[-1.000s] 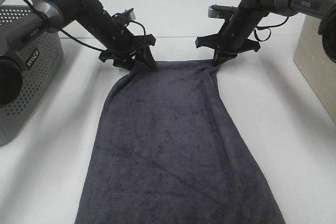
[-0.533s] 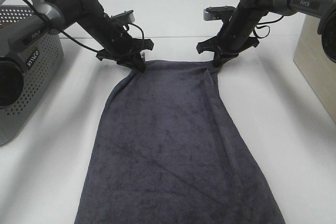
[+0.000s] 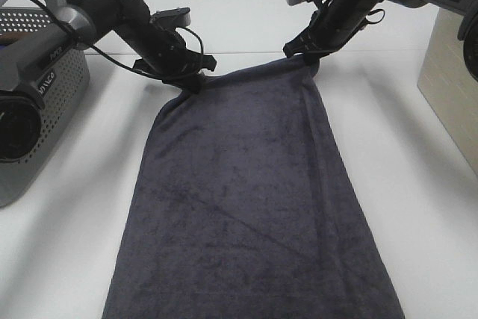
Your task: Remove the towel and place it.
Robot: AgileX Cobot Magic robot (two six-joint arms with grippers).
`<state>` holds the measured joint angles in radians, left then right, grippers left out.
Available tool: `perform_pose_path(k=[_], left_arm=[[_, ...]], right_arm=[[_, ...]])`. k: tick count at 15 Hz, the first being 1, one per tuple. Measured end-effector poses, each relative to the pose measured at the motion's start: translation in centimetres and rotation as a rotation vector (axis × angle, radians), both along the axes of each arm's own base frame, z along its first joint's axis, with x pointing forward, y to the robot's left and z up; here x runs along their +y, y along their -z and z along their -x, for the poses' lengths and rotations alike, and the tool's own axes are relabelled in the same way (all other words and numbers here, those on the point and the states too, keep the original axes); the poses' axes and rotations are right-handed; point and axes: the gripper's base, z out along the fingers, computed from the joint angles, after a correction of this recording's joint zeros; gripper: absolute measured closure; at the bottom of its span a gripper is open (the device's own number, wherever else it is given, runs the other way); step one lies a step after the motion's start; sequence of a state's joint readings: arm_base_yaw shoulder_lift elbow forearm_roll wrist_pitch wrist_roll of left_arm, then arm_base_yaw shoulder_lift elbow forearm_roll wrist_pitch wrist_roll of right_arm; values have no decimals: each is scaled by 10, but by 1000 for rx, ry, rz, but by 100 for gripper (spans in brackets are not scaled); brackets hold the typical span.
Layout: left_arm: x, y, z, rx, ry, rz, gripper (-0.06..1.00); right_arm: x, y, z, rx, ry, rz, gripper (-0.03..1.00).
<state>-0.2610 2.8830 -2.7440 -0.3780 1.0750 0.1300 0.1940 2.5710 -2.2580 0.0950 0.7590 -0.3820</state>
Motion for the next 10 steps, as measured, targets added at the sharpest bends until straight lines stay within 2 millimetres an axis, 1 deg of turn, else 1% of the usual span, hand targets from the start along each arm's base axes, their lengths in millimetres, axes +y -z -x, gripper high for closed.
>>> perform_pose_path(k=[3, 7, 10], left_arm=[[1, -3, -5, -56, -16, -12, 93], [5, -17, -14, -183, -42, -43, 93], [5, -23, -20, -271, -54, -34, 93]], right_arm=[[1, -12, -6, -66, -11, -4, 96], [0, -14, -8, -92, -15, 14, 96], [0, -17, -12, -147, -14, 15, 96]])
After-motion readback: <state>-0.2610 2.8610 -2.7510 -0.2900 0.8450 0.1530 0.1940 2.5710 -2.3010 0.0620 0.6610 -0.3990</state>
